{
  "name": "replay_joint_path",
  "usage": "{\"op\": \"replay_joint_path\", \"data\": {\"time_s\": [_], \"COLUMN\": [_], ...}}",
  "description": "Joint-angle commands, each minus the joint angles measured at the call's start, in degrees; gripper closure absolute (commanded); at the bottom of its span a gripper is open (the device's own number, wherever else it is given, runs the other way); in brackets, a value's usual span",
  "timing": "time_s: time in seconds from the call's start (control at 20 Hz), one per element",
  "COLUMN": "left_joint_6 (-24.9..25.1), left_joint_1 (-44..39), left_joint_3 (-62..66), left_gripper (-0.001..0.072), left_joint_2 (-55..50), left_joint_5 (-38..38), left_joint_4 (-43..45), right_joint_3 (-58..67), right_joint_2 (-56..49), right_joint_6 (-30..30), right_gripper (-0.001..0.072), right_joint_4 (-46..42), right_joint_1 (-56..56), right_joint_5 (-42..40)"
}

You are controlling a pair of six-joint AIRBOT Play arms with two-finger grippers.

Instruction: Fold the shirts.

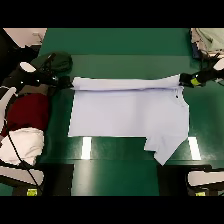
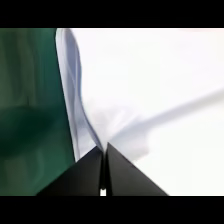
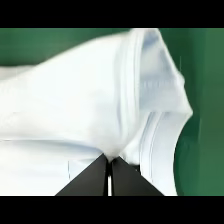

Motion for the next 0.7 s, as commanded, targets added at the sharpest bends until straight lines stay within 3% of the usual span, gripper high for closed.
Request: {"op": "replay_joint_path", "data": {"time_s": [0.0, 0.05, 0.1, 0.15, 0.35, 0.45, 0.65], "left_joint_6": [-1.7, -3.3, -4.5, -4.7, -5.0, -4.9, -4.4], "left_joint_1": [0.0, 0.0, 0.2, 0.7, 4.5, 5.6, 6.3], "left_joint_3": [-1.7, -1.7, -1.6, -0.9, -1.6, -8.1, -26.8], "left_gripper": [0.0442, 0.0137, 0.0147, 0.0171, 0.0172, 0.0171, 0.0171], "left_joint_2": [0.0, 0.2, 0.3, 0.6, 7.4, 13.0, 22.2], "left_joint_5": [-3.0, -3.9, -5.3, -8.0, -19.5, -24.5, -23.6], "left_joint_4": [0.5, 0.5, 0.5, 0.6, 7.5, 10.5, 10.3], "right_joint_3": [-6.9, -7.3, -7.0, -6.4, -8.3, -12.0, -21.3], "right_joint_2": [2.9, 3.3, 3.8, 4.3, 11.7, 16.3, 25.0], "right_joint_6": [0.7, 0.6, 0.6, 0.6, -2.3, -6.2, -10.1], "right_gripper": [0.0684, 0.0547, 0.0350, 0.0319, 0.0325, 0.0326, 0.0327], "right_joint_4": [0.4, 1.2, 2.5, 3.9, 5.1, 7.8, 15.9], "right_joint_1": [0.0, -0.1, -0.5, -1.1, -5.0, -7.4, -11.6], "right_joint_5": [-1.4, -0.9, 0.6, 3.0, 16.7, 22.0, 21.7]}}
